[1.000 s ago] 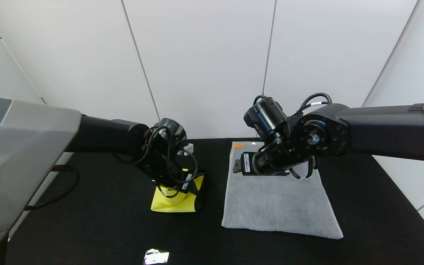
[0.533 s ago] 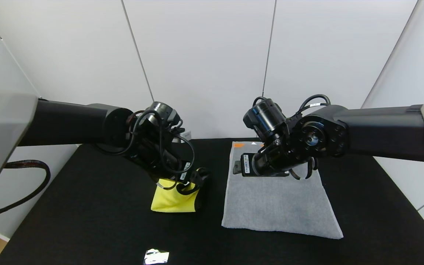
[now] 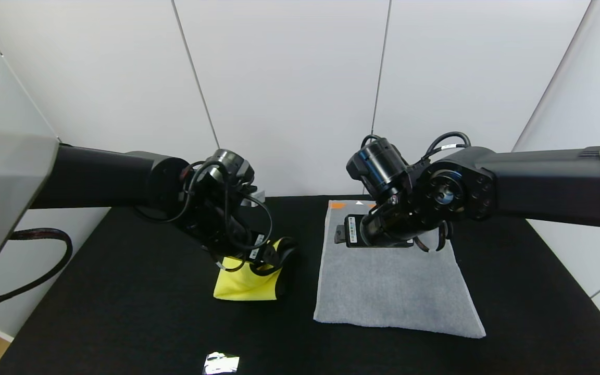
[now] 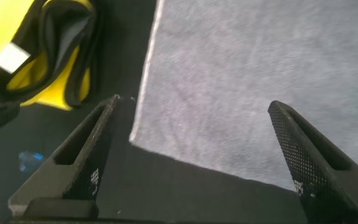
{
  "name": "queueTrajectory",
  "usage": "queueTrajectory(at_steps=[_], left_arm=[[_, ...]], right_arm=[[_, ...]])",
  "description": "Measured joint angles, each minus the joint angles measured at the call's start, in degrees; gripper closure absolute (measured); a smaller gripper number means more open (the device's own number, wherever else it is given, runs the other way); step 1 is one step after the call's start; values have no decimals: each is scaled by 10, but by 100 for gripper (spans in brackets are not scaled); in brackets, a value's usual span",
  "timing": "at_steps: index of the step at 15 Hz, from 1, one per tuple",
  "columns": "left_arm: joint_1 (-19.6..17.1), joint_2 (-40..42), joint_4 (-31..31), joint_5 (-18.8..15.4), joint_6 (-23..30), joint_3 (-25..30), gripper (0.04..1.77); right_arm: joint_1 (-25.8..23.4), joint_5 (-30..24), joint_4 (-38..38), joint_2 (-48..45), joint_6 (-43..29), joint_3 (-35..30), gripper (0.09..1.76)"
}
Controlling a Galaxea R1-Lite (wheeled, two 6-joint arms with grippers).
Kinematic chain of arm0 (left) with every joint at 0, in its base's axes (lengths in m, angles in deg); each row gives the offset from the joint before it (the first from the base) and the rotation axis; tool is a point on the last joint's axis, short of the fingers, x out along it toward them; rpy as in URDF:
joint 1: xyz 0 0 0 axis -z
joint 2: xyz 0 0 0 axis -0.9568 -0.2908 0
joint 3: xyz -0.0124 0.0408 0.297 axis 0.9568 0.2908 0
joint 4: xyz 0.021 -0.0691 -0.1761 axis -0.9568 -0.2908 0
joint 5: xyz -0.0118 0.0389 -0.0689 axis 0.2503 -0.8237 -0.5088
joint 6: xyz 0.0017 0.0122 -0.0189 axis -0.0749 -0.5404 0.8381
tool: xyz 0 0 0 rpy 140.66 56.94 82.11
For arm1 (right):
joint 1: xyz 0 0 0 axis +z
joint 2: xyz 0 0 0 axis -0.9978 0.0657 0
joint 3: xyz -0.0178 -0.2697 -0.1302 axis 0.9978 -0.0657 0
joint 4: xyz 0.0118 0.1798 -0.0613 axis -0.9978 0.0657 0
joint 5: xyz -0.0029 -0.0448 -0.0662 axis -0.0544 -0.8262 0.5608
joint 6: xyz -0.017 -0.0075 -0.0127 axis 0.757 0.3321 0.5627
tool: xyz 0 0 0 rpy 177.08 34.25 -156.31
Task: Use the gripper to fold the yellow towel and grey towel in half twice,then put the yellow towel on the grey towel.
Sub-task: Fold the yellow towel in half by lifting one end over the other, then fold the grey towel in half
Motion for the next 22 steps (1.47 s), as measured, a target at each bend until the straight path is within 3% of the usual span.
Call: queueTrajectory(at_steps=[10, 16, 22], left_arm=[[36, -30, 4, -14, 2, 19, 12], [66, -38, 9, -13, 2, 25, 11], [84, -25, 10, -9, -3, 29, 10]], right_arm=[[-25, 5, -2, -29, -1, -35, 14], [-55, -68, -10, -73, 26, -86, 14], [-92, -79, -63, -117, 54, -164, 14]])
